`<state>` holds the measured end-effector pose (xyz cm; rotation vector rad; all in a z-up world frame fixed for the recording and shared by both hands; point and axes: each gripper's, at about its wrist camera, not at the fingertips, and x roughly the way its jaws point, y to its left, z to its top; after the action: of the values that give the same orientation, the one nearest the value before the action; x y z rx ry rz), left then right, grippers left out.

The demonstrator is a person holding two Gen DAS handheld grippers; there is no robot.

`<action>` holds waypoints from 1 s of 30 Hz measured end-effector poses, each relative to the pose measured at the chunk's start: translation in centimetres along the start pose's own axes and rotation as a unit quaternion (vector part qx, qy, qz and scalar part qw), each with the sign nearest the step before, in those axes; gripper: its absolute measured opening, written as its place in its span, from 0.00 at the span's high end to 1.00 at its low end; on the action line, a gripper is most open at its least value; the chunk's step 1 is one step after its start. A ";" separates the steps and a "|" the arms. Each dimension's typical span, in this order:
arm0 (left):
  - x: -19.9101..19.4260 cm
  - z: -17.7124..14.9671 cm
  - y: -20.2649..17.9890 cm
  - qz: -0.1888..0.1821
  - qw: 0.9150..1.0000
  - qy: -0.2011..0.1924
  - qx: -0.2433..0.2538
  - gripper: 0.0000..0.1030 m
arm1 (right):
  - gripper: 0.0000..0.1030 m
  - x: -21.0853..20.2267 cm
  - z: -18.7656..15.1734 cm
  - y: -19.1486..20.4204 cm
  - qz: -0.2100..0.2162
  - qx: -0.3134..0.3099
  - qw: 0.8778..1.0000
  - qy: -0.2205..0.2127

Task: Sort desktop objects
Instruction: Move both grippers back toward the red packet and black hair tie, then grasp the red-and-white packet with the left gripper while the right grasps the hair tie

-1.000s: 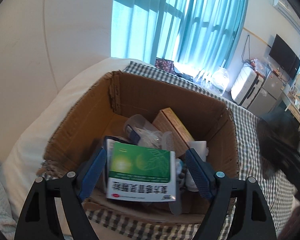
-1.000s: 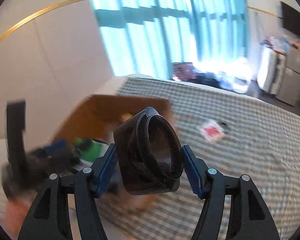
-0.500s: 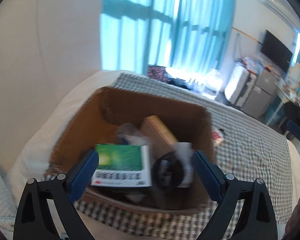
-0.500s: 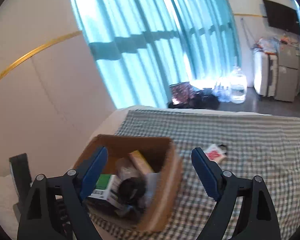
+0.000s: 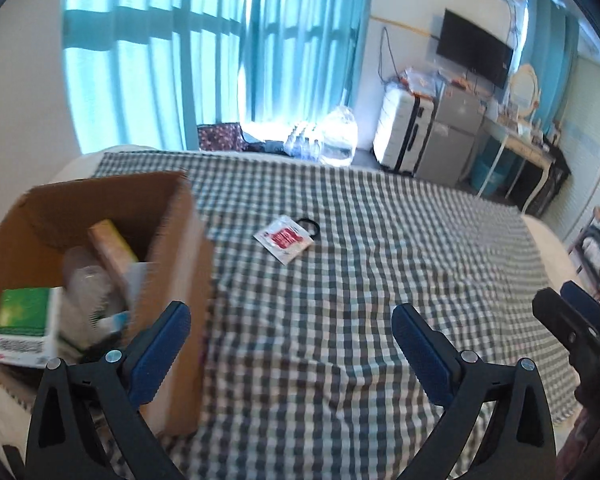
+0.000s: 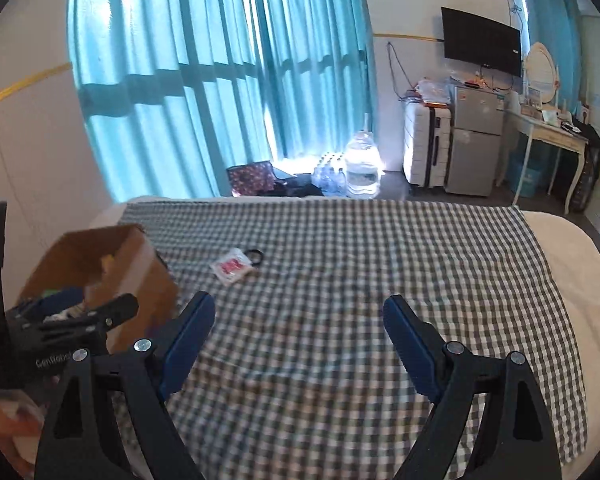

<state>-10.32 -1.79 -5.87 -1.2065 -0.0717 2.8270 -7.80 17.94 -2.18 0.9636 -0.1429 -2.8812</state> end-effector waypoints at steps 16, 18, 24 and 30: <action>20.0 2.7 -1.0 0.084 0.995 0.028 0.043 0.00 | 0.16 18.3 -1.2 -6.4 0.031 0.040 0.994 0.096; 21.5 2.9 -1.0 0.104 0.992 0.026 0.070 0.00 | 0.16 20.5 -0.5 -6.3 0.039 0.028 0.994 0.096; 23.4 3.8 -0.5 0.088 0.993 0.041 0.063 0.04 | 0.16 25.3 1.8 -5.0 0.064 -0.017 0.994 0.092; 22.5 4.2 3.3 0.054 0.998 0.025 -0.011 0.64 | 0.16 27.7 3.6 -3.1 0.065 -0.037 0.993 0.091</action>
<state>-29.01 -3.37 -19.44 -1.3251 -0.0369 2.8917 -32.20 17.80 -16.15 1.1505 -0.0800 -2.6455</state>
